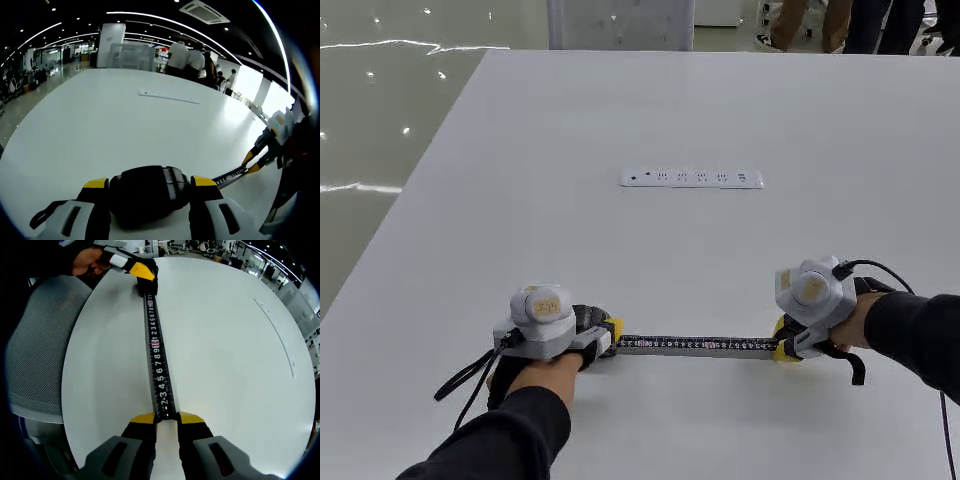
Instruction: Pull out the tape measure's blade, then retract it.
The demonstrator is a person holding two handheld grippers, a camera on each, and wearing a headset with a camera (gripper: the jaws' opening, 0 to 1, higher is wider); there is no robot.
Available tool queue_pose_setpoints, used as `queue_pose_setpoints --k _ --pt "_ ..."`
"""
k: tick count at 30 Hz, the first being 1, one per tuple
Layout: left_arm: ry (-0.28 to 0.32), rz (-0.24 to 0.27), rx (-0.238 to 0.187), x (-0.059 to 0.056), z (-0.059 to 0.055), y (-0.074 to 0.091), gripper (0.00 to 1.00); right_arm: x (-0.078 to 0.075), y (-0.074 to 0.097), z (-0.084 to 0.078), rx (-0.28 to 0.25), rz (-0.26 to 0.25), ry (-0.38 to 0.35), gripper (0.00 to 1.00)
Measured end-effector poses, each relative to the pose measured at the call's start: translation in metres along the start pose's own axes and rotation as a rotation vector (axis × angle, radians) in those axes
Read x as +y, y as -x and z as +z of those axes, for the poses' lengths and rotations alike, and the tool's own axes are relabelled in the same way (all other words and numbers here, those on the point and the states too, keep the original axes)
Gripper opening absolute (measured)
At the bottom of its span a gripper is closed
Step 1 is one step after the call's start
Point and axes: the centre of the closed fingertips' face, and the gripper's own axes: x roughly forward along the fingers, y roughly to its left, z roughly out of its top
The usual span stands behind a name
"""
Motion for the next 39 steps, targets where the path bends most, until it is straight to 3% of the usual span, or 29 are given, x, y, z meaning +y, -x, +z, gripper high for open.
queue_pose_setpoints --k 39 --pt "0.019 -0.062 0.015 0.0 -0.001 0.002 0.58 0.002 -0.007 0.02 -0.05 0.01 -0.006 0.12"
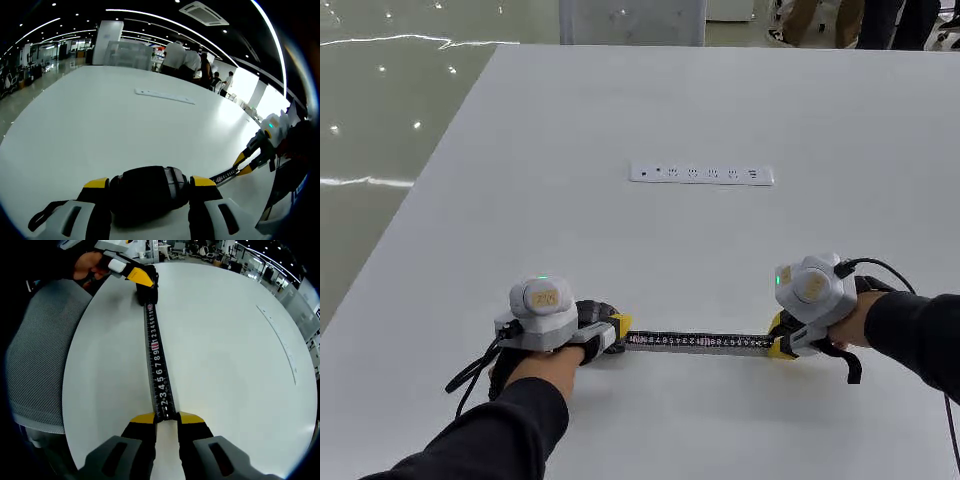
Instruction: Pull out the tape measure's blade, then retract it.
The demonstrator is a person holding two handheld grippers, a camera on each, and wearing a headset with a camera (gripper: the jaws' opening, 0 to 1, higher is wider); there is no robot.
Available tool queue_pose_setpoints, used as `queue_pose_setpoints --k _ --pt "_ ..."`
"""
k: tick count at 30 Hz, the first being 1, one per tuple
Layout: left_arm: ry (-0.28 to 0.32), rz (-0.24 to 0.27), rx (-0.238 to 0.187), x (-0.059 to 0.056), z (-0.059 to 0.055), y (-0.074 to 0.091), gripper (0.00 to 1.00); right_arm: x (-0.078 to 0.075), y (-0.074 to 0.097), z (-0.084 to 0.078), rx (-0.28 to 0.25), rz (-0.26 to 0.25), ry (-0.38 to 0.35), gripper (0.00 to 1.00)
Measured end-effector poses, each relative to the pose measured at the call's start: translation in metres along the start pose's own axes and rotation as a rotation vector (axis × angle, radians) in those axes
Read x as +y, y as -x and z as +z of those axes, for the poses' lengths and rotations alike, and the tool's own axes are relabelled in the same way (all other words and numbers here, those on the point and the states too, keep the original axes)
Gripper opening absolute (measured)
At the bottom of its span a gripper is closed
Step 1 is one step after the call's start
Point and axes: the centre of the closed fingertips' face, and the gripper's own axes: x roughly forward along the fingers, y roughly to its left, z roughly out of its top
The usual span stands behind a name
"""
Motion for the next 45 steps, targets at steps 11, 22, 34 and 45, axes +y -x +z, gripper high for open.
queue_pose_setpoints --k 11,22,34,45 --pt "0.009 -0.009 0.004 0.0 -0.0001 0.0006 0.58 0.0002 -0.0012 0.003 -0.005 -0.011 -0.014 0.12" --pt "-0.036 0.038 -0.042 -0.0028 0.0007 -0.0004 0.6 -0.0007 -0.0021 0.0037 -0.005 -0.013 -0.022 0.12" --pt "-0.163 0.097 -0.048 -0.0041 0.002 -0.0026 0.62 -0.0001 -0.0026 0.0036 -0.014 -0.018 -0.05 0.12" --pt "-0.194 0.11 -0.039 -0.0013 0.0011 -0.003 0.59 0.0003 -0.0043 0.0074 -0.023 -0.03 -0.066 0.12"
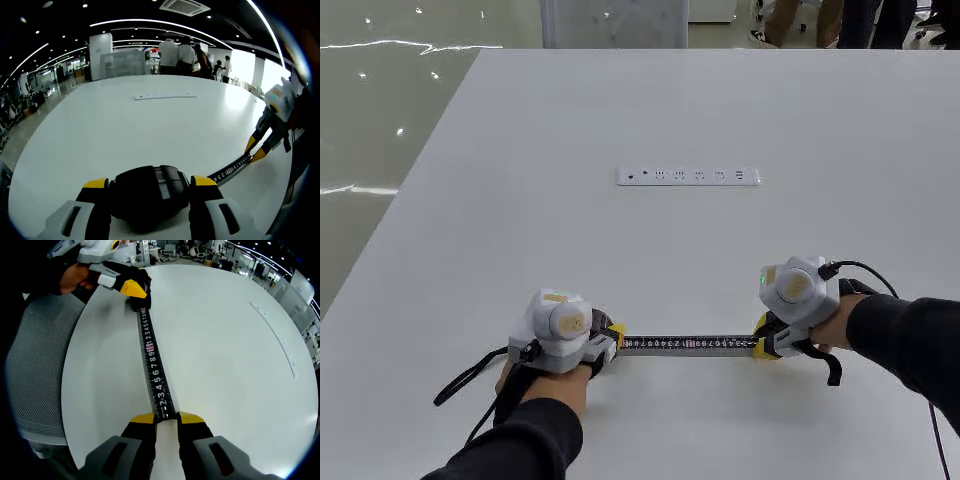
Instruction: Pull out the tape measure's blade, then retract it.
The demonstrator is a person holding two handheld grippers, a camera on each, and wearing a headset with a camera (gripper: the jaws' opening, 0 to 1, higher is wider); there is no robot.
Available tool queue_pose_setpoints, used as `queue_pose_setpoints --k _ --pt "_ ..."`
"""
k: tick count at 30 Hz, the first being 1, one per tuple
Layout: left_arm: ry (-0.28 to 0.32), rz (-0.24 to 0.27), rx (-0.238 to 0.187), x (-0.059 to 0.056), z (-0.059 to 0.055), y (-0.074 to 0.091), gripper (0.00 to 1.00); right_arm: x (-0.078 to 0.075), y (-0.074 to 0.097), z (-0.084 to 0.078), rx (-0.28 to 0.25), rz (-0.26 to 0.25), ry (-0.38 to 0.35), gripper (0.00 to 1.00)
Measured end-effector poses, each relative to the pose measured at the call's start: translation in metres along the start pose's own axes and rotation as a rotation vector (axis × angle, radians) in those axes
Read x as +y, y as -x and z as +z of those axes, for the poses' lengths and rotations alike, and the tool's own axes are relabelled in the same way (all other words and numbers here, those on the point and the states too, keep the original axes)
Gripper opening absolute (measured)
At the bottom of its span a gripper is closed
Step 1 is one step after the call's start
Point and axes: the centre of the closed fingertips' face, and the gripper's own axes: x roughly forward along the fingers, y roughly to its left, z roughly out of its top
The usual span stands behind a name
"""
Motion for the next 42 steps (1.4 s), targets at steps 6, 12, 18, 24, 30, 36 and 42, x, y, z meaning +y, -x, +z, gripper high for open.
queue_pose_setpoints --k 6,12,18,24,30,36,42 --pt "0.021 -0.026 0.006 0.0 0.001 0.001 0.58 -0.001 -0.001 0.002 -0.009 0.001 -0.009 0.12" --pt "0.034 -0.046 0.012 0.001 0.002 0.001 0.58 0.003 -0.005 0.013 -0.026 0.001 -0.012 0.12" --pt "0.029 -0.05 0.014 0.0 0.002 0.001 0.58 0.005 -0.01 0.023 -0.026 0.005 0.008 0.12" --pt "0.03 -0.06 0.014 0.0 0.002 0.001 0.58 0.005 -0.011 0.026 -0.029 -0.001 0.027 0.12" --pt "0.03 -0.067 0.017 -0.001 0.003 0.001 0.58 0.009 -0.013 0.033 -0.033 0.009 0.061 0.12" --pt "0.028 -0.075 0.02 -0.001 0.002 0.002 0.58 0.012 -0.017 0.041 -0.036 0.024 0.084 0.12" --pt "0.029 -0.079 0.021 -0.001 0.002 0.002 0.58 0.015 -0.019 0.047 -0.041 0.034 0.104 0.12"
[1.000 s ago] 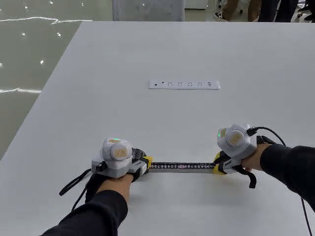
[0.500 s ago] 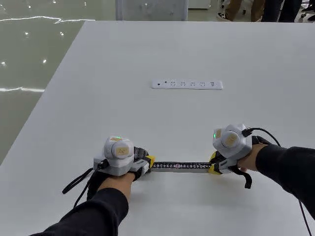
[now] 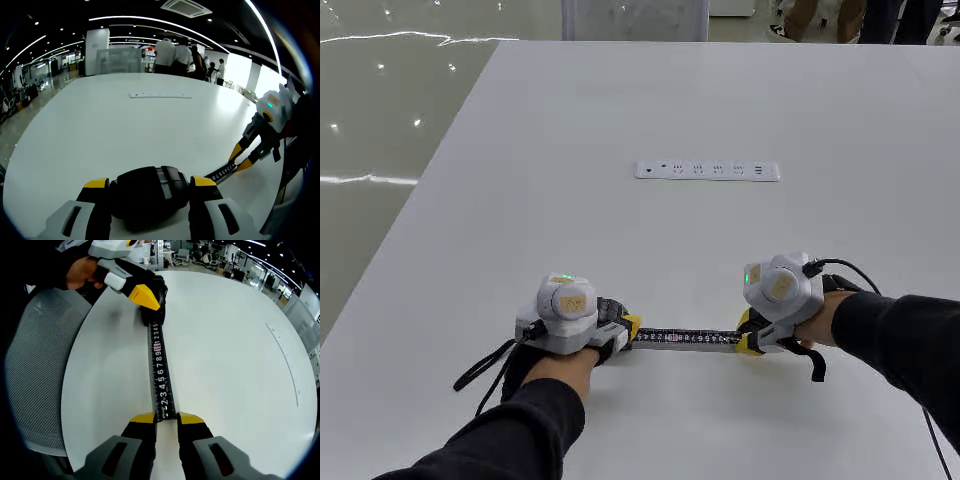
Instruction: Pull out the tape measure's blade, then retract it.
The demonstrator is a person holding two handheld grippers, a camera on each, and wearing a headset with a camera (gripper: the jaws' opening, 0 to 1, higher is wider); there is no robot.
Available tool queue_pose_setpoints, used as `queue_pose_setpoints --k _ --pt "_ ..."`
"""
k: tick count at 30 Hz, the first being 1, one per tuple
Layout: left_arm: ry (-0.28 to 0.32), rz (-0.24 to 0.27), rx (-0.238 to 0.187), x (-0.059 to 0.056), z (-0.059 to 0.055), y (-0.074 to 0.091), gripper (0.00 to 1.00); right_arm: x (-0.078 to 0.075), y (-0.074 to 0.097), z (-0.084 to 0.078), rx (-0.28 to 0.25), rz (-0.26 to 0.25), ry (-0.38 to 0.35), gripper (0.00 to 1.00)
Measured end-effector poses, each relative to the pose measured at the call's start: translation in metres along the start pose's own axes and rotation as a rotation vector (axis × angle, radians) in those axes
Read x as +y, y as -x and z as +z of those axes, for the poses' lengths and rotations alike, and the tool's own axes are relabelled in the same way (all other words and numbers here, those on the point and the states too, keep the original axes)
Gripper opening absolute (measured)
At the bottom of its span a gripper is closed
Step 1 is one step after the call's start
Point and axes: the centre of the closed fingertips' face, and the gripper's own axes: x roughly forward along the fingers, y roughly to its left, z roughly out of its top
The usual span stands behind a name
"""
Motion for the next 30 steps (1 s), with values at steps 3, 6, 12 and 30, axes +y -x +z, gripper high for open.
queue_pose_setpoints --k 3,6,12,30 --pt "-0.001 0.001 0.0 0.0 0.0 0.0 0.58 0.002 -0.002 0.005 -0.006 0.0 0.002 0.12" --pt "-0.003 -0.001 0.003 0.0 0.0 0.0 0.58 0.002 -0.004 0.009 -0.008 0.003 0.005 0.12" --pt "-0.003 0.001 0.003 0.0 0.0 0.0 0.59 0.003 -0.008 0.014 -0.013 0.005 0.001 0.12" --pt "0.016 -0.002 0.004 0.001 0.001 0.0 0.59 0.006 -0.021 0.038 -0.052 0.011 -0.014 0.12"
